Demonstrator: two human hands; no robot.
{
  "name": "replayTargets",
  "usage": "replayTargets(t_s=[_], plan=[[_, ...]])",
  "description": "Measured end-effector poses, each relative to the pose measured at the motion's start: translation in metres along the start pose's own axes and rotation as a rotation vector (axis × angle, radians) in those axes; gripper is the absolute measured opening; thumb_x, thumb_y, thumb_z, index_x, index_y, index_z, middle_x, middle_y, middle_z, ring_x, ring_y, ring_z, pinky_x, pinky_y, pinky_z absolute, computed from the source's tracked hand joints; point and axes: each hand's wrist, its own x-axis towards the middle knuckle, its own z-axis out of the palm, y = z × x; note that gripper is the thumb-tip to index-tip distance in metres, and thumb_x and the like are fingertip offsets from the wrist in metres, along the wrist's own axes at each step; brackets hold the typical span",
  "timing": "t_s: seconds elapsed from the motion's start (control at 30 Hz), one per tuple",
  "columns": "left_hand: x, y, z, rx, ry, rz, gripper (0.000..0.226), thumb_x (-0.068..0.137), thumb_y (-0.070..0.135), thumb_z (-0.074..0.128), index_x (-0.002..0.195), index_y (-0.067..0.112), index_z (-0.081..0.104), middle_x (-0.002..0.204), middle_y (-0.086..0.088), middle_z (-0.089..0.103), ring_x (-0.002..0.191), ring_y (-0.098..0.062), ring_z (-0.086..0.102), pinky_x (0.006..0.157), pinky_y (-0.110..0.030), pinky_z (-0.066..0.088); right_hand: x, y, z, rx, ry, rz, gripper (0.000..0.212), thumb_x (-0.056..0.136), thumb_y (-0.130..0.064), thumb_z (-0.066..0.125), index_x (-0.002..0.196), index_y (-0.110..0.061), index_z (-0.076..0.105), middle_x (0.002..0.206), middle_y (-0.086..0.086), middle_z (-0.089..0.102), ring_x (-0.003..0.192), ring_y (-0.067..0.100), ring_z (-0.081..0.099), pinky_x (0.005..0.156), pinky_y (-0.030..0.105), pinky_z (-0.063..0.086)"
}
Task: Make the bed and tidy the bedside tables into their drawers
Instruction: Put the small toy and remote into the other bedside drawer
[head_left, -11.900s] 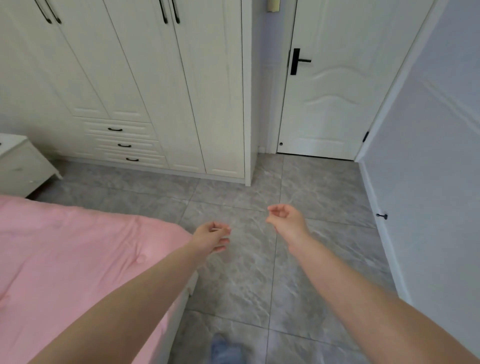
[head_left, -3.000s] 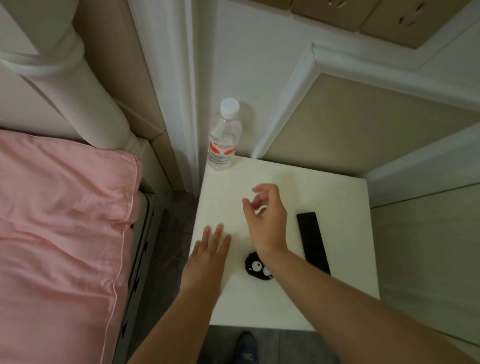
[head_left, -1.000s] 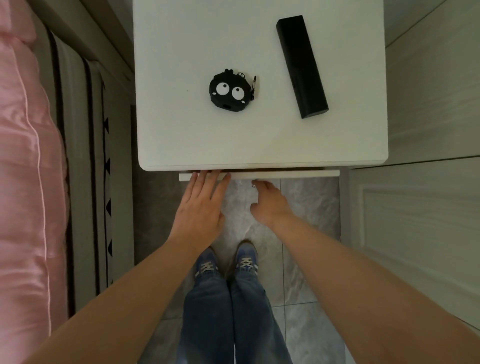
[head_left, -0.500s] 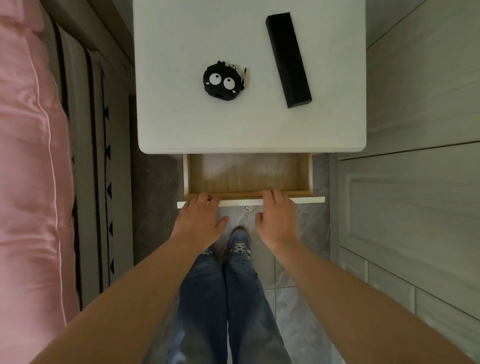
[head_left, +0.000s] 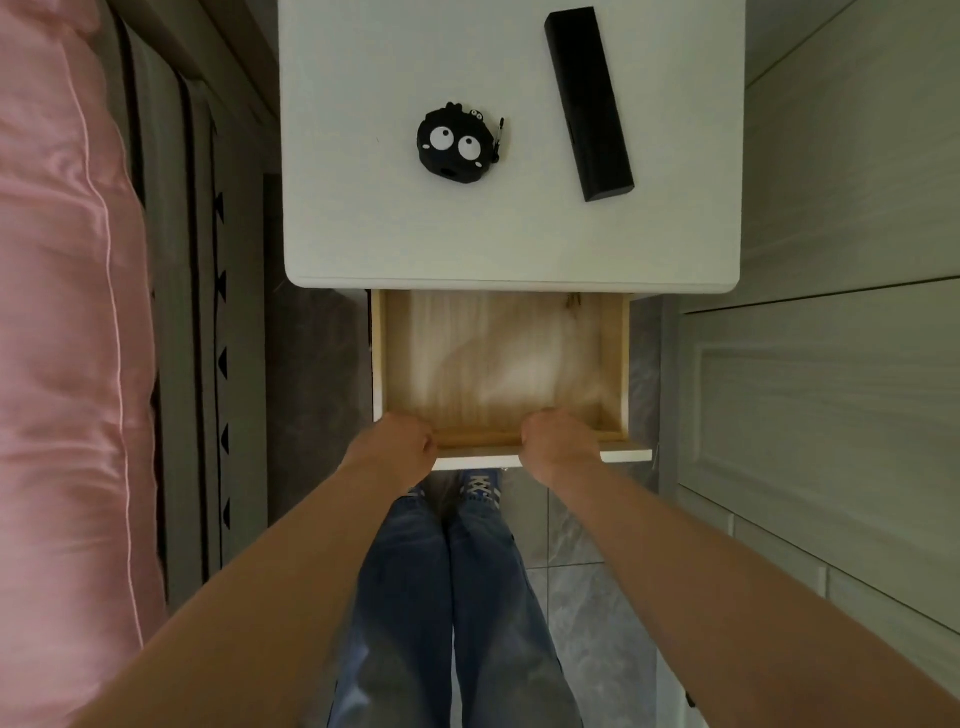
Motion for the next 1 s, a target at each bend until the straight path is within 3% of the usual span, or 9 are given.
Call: replayTargets(t_s=[0.1,0.27,0.33,0.5,0.6,0.7,0.8,0.9,1.0], plan=[[0.002,-0.002,0.008,0.034,-0.008,0.007,0.024,0.095,0.023,0.04,0.076,0.021,0.053,0.071,0.006,0.047,0.074,-0.015,0.055,0.068,-0.03,0.051,-0.004,-0.002,0.008,-0.03,0.022,-0.014,0.015,0.086,-0.006,0.054,0.091,-0.011,0.068,0.087,0.005,0.065,0.075,0.02,0.061,0.06,0.029,0.051],[-0.003,-0.003,0.002,0.054,0.017,0.052,0.025,0.096,0.028,0.04,0.089,0.021,0.064,0.08,0.007,0.053,0.075,-0.015,0.058,0.069,-0.033,0.056,-0.013,-0.001,0.01,-0.022,0.095,-0.1,0.015,0.088,-0.011,0.054,0.095,-0.013,0.067,0.089,0.002,0.06,0.079,0.019,0.059,0.064,0.031,0.054],[-0.01,0.002,-0.011,0.046,0.166,0.119,0.02,0.096,0.031,0.045,0.092,0.025,0.063,0.083,0.01,0.051,0.075,-0.011,0.056,0.067,-0.031,0.055,-0.016,0.0,0.0,0.05,0.257,-0.163,0.015,0.091,-0.017,0.051,0.097,-0.017,0.064,0.094,-0.002,0.059,0.084,0.018,0.06,0.064,0.032,0.056],[-0.011,0.024,-0.075,-0.237,0.804,0.279,0.011,0.091,0.025,0.059,0.099,0.022,0.066,0.092,0.008,0.054,0.075,-0.005,0.051,0.063,-0.026,0.052,-0.005,-0.004,-0.075,0.34,0.872,-0.339,0.015,0.089,-0.017,0.058,0.104,-0.019,0.06,0.103,-0.004,0.056,0.084,0.01,0.054,0.063,0.026,0.05],[0.001,0.038,-0.114,-0.3,0.96,0.301,0.02,0.09,0.019,0.061,0.11,0.018,0.063,0.105,0.002,0.055,0.09,-0.01,0.055,0.077,-0.03,0.053,0.016,-0.003,-0.125,0.492,1.027,-0.339,0.029,0.086,-0.016,0.062,0.114,-0.019,0.056,0.114,-0.002,0.054,0.096,0.012,0.053,0.077,0.025,0.048],[0.022,0.045,-0.146,-0.208,0.953,0.271,0.043,0.088,0.019,0.063,0.129,0.018,0.052,0.136,-0.002,0.046,0.12,-0.018,0.048,0.101,-0.036,0.045,0.04,0.001,-0.159,0.492,1.096,-0.229,0.047,0.081,-0.016,0.064,0.126,-0.019,0.053,0.126,0.002,0.051,0.11,0.02,0.052,0.088,0.03,0.042],[0.041,0.048,-0.169,-0.013,0.827,0.261,0.064,0.089,0.023,0.064,0.146,0.022,0.035,0.161,-0.002,0.014,0.146,-0.025,0.021,0.117,-0.041,0.027,0.057,0.008,-0.179,0.345,1.099,-0.157,0.057,0.081,-0.016,0.064,0.136,-0.02,0.047,0.136,0.005,0.047,0.125,0.025,0.045,0.099,0.038,0.042],[0.057,0.053,-0.189,0.064,0.752,0.273,0.076,0.091,0.025,0.064,0.152,0.027,0.02,0.163,0.001,-0.002,0.15,-0.025,0.008,0.12,-0.043,0.018,0.074,0.013,-0.193,0.324,0.989,-0.123,0.068,0.087,-0.02,0.063,0.148,-0.024,0.033,0.152,0.008,0.032,0.139,0.026,0.033,0.111,0.044,0.034],[0.071,0.056,-0.206,-0.005,0.709,0.281,0.078,0.092,0.021,0.062,0.154,0.029,0.015,0.163,-0.002,0.008,0.147,-0.029,0.018,0.117,-0.045,0.025,0.086,0.012,-0.206,0.437,0.905,-0.098,0.074,0.091,-0.022,0.059,0.153,-0.025,0.02,0.158,0.012,0.02,0.141,0.03,0.031,0.112,0.046,0.033]])
